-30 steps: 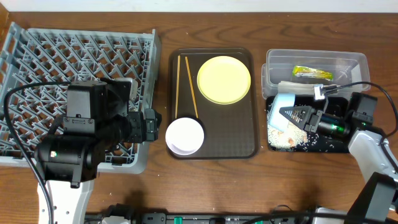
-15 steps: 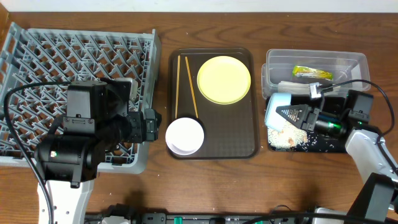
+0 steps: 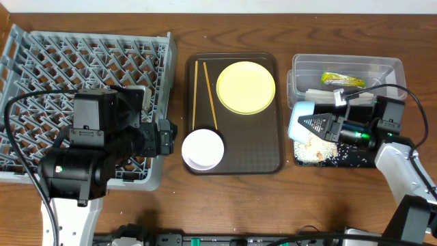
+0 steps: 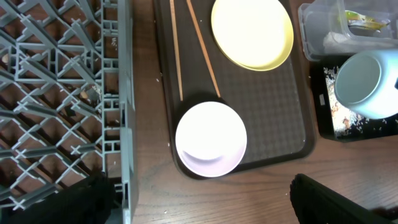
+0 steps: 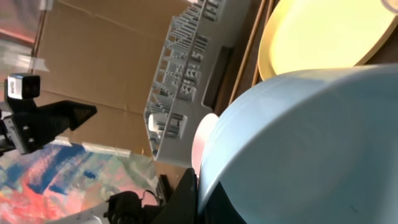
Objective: Sort waste into correct bins and load items into the dishwasher
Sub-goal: 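Tip the blue bowl over the black tray to dump the rice, then set the emptied blue bowl back on the brown tray with the right gripper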
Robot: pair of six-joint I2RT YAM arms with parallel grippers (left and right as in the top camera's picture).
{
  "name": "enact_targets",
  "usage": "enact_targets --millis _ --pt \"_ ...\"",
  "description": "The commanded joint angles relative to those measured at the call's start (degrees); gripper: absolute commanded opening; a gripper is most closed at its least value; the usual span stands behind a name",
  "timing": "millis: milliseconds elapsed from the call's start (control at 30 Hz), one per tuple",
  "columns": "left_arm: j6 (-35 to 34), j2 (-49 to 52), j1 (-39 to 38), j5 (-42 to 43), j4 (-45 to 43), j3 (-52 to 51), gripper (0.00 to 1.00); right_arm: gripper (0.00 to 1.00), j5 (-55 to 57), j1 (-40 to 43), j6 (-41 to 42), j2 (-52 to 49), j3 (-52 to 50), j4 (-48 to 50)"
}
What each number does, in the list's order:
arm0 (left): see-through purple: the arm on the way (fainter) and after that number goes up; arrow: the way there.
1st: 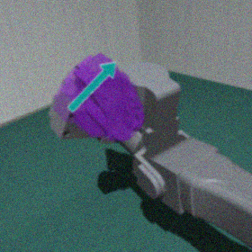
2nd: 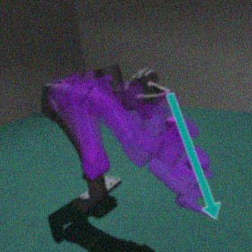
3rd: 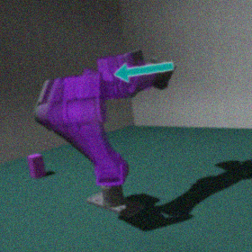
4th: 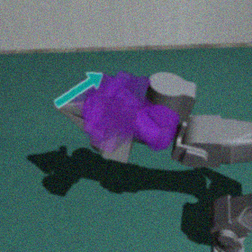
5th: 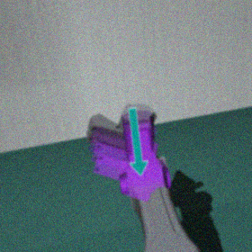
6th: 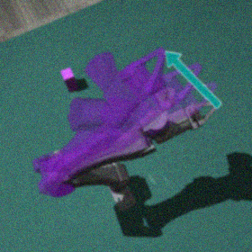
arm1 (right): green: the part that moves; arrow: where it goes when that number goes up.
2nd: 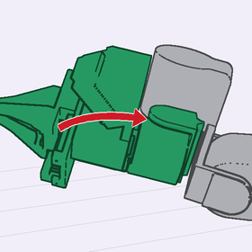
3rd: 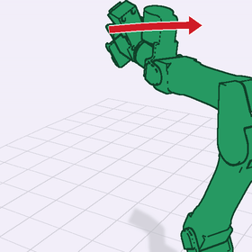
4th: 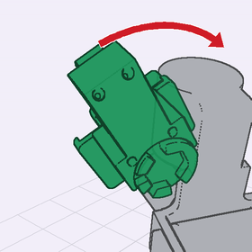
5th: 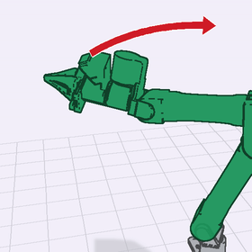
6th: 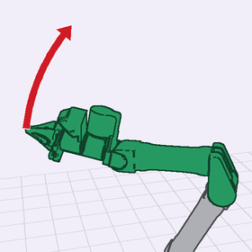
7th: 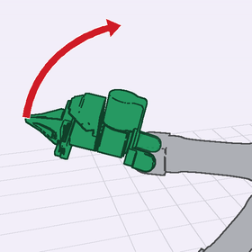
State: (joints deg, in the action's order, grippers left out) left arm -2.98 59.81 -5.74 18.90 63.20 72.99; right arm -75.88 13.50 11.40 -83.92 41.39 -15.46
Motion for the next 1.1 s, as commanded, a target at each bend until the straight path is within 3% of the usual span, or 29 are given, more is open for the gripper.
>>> enact_targets --millis 0,167,400,500,567,633,700,800,933,1067 --pt "-0.26 -0.02 -0.09 -0.55 0.39 0.09 0.95 0.01 -1.4 -1.68 2.08 2.21 0.17 1.16" --pt "-0.26 0.0 -0.09 -0.55 0.26 0.09 0.95 0.01 5.22 -2.32 1.81 4.92 0.24 1.18" --pt "-0.26 -0.02 -0.09 -0.55 0.24 0.09 0.95 0.01 5.18 -2.34 1.66 5.33 0.24 0.94" --pt "-0.26 -0.02 -0.09 -0.55 0.24 0.09 0.95 0.01 5.35 -2.32 -1.97 5.33 0.24 0.94" --pt "-0.26 -0.02 -0.09 -0.55 0.22 0.09 0.95 0.01 4.68 -2.34 1.6 5.29 0.24 1.14" --pt "-0.26 -0.02 -0.09 -0.55 0.39 0.09 0.95 0.01 -4.5 -2.64 1.38 5.31 0.24 5.27" --pt "-0.26 -0.02 -0.09 -0.55 0.57 0.09 0.95 0.01 -3.72 -2.56 2.73 5.31 0.24 6.97" --pt "-0.26 -0.02 -0.09 -0.55 0.44 0.09 0.95 0.01 -13.14 -3.13 6.01 5.35 0.24 14.53" --pt "-0.26 -0.02 -0.09 -0.55 0.35 0.09 0.95 0.01 -6.29 -3.85 13.14 5.4 0.24 16.57" --pt "-0.26 -0.02 -0.09 -0.55 0.42 0.09 0.95 0.02 0.2 -7.67 14.95 5.75 0.24 15.82"
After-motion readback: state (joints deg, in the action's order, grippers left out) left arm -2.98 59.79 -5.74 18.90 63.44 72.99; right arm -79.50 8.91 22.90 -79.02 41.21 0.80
